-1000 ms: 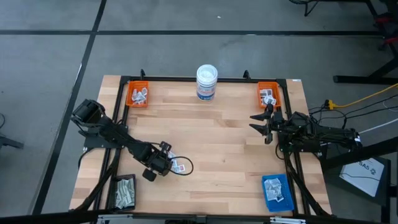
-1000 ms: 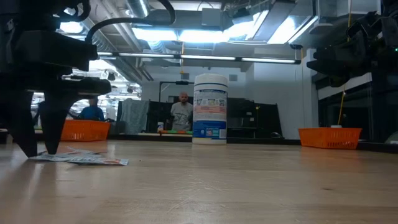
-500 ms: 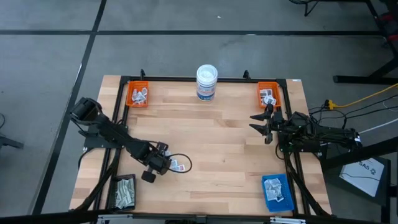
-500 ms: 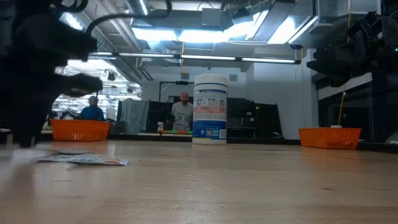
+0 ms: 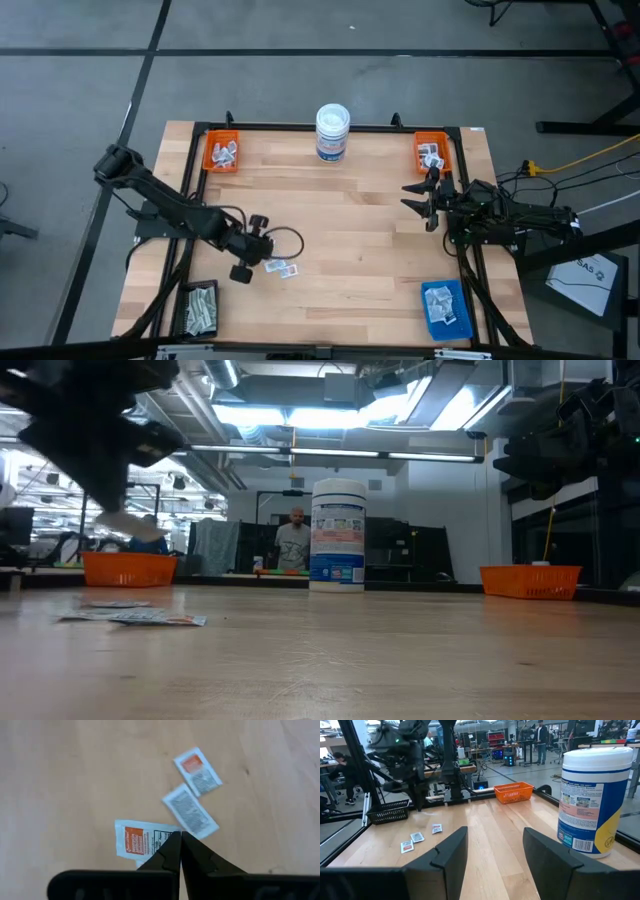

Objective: Pick & Place First Aid Supplies
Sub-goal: Put the orange ointment pack into the left orange bin

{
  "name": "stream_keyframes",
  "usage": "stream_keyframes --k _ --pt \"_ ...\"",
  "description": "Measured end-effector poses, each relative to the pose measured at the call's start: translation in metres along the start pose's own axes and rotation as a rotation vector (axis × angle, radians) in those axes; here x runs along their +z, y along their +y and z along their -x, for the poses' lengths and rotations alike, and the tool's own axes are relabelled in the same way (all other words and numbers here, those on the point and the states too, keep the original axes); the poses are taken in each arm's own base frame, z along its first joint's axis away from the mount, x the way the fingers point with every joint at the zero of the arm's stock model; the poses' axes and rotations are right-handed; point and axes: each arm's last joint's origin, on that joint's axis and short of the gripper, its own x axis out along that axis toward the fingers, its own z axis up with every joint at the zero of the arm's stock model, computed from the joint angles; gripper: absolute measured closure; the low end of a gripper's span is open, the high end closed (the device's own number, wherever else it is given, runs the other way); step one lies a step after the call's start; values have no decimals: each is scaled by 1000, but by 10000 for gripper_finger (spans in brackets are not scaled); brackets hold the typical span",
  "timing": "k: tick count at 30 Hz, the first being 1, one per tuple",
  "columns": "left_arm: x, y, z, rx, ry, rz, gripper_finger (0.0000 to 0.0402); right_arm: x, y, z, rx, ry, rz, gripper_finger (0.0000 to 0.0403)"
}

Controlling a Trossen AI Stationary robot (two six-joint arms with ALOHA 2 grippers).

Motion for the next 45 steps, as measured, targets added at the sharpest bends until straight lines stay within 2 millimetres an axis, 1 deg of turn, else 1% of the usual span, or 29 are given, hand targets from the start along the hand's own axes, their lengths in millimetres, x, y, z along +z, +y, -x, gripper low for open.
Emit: stream_keyframes --k 11,16,22,31,36,45 --pt "-1 37 31 61 -83 89 400 0 0 0 0 0 0 212" --pt "-4 60 41 104 -105 151 400 0 0 0 0 0 0 212" --pt "-16 89 54 172 -74 237 400 0 0 0 0 0 0 212" --pt "-38 125 73 291 -54 376 400 0 0 0 0 0 0 212" --pt "-48 146 81 411 -43 467 400 0 0 0 0 0 0 212" --pt "-71 181 90 656 35 662 400 0 0 0 0 0 0 212"
